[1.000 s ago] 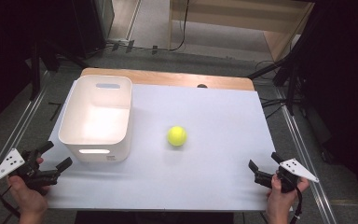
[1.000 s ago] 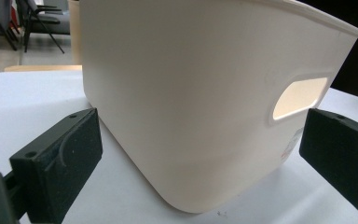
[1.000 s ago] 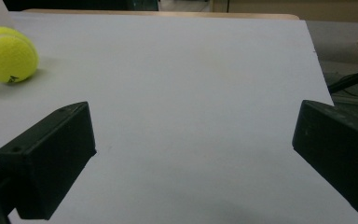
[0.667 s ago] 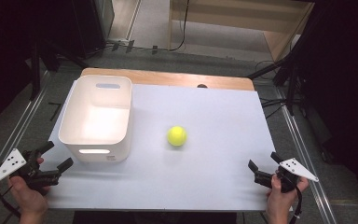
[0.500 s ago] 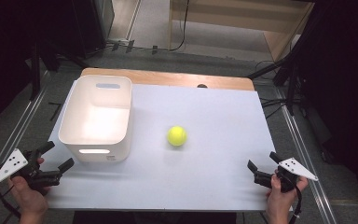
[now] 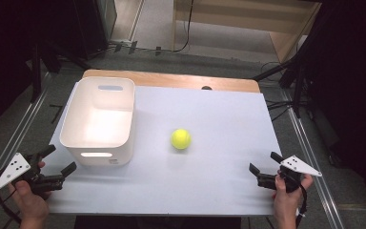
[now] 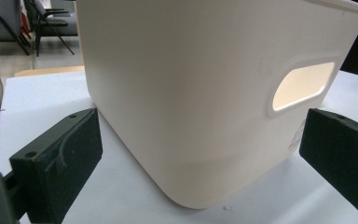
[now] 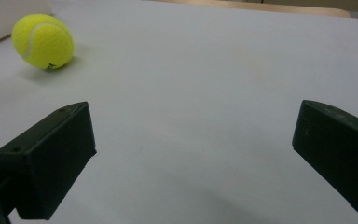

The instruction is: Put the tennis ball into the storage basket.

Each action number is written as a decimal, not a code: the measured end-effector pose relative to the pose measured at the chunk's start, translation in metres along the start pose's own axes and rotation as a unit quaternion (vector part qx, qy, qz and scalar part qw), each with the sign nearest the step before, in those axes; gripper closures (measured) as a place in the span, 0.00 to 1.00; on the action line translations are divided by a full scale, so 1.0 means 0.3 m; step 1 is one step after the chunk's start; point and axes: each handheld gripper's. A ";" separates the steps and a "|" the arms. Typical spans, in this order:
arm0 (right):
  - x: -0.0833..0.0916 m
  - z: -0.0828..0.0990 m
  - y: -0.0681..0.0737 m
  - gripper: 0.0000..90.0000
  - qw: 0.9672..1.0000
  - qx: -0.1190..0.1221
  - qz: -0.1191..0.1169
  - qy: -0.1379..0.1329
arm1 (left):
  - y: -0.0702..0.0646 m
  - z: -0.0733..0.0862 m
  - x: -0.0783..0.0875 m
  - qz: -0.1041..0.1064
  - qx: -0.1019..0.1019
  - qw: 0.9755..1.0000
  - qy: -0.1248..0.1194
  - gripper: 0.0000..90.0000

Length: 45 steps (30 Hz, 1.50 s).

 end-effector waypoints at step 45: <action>-0.185 -0.278 0.189 0.00 0.977 0.151 -0.090 0.120 | -0.005 0.001 -0.002 -0.007 -0.002 1.000 0.001 0.00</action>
Point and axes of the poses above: each handheld gripper's, and its own axes: x roughly backward along the jaws, z roughly out of its underside, y roughly to its left, and after that the axes turned 9 degrees about z, right-handed
